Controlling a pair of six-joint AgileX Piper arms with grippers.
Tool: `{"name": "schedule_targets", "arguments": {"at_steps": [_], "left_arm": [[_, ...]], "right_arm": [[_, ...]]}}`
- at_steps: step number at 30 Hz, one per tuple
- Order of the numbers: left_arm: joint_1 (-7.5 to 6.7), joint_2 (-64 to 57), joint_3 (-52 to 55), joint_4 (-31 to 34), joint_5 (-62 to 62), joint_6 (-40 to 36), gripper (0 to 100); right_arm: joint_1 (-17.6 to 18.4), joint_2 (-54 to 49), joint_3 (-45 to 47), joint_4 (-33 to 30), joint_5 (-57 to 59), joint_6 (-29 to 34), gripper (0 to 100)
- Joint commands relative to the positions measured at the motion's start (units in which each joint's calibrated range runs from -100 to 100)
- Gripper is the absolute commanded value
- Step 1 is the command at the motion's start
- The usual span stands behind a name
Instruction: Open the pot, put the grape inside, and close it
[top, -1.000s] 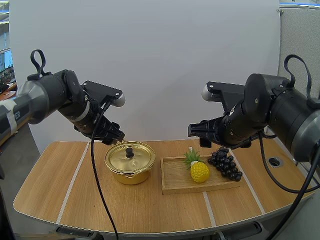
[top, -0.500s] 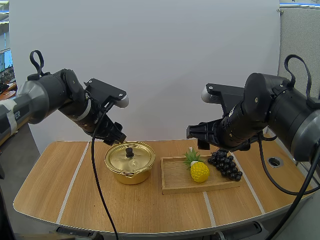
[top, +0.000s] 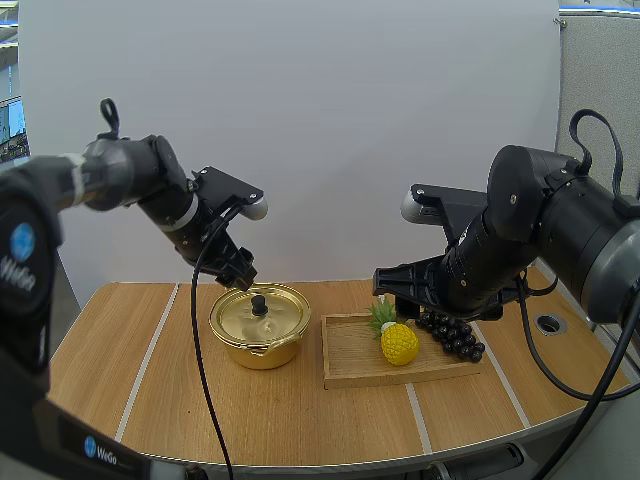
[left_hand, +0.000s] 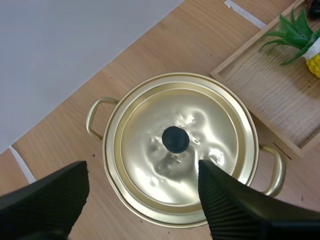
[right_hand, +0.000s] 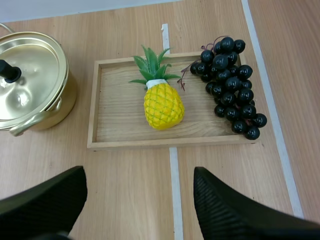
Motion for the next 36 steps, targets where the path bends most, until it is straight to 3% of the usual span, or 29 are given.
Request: {"name": "schedule_targets", "arguments": {"at_steps": [1, 7, 10, 16, 36], "left_arm": [[-1.13, 3.7, -4.2, -0.9, 3.9, 0.5, 100], [-5.29, 10.4, -9.6, 3.1, 6.0, -1.9, 100], [-6.40, 14.0, -12.4, 6.5, 8.0, -4.0, 100], [-6.49, 18.7, -14.4, 9.6, 10.4, -4.4, 100], [-6.49, 24.6, -14.5, 9.8, 10.9, -4.1, 100]], "right_arm": [[-0.1, -0.2, -0.4, -0.1, 0.7, -0.3, 100], [-0.1, -0.2, -0.4, -0.1, 0.7, -0.4, 100], [-0.1, -0.2, -0.4, -0.1, 0.7, -0.4, 100], [-0.1, -0.2, -0.4, -0.1, 0.7, -0.4, 100], [-0.1, -0.2, -0.4, -0.1, 0.7, -0.4, 100]]}}
